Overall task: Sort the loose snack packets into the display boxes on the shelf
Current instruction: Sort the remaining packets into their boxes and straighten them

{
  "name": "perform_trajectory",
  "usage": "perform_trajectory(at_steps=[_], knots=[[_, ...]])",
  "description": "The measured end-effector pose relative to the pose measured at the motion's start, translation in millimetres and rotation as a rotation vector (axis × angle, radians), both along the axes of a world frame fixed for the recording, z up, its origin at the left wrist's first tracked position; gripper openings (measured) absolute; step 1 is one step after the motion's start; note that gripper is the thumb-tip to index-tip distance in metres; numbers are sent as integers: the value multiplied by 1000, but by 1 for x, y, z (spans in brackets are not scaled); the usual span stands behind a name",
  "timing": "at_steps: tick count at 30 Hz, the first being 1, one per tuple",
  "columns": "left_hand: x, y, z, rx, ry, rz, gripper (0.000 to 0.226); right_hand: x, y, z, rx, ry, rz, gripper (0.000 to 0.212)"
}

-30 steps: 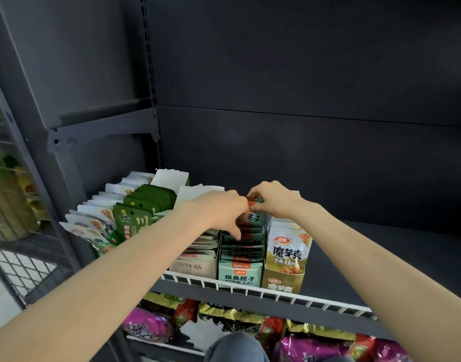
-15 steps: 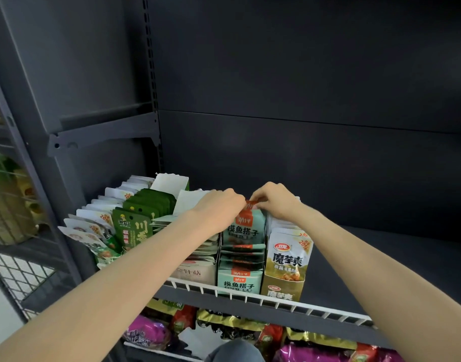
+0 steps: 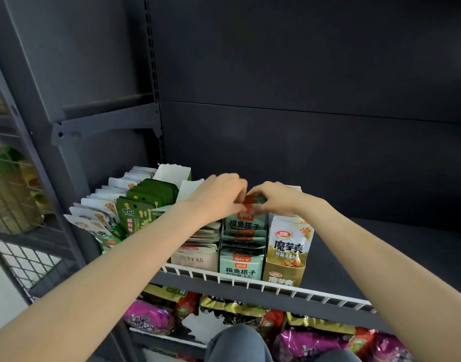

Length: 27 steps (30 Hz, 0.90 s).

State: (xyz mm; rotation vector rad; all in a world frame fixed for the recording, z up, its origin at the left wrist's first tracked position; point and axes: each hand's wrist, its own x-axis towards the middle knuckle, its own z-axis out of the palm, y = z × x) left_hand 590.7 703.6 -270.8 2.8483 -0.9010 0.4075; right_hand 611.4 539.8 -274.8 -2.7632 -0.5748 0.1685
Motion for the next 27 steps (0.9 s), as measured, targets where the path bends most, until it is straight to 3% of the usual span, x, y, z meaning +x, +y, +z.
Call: perform_trajectory(at_steps=[2, 4, 8, 10, 15, 18, 20, 21, 24, 27], knots=[[-12, 0, 3, 29, 135, -93, 33, -1, 4, -1, -41, -53, -6, 34], [-21, -1, 1, 207, 222, -107, 52, -3, 7, -3, -72, -62, -15, 38], [-22, -3, -7, 457, 116, -119, 42, -9, 10, -1, -78, -42, -24, 42], [-21, -5, -7, 438, 61, -98, 24, -11, 10, 0, -72, -38, -18, 40], [-16, -10, -4, 398, -59, 107, 21, -9, 5, 1, 35, 76, -27, 32], [-10, -16, -8, 373, -89, 179, 10, -12, 4, 7, 59, 194, -14, 40], [-9, -18, -10, 314, -125, 218, 30, -13, 6, 5, -29, 191, -2, 54], [-10, -18, -11, 297, -161, 214, 37, -13, 7, 3, -76, 147, -9, 59], [-17, -17, -12, 331, -213, 13, 16, -9, 10, -2, -162, 28, -35, 59], [-25, -11, -12, 401, 19, -111, 37, -11, 11, -3, -176, 20, -51, 67]])
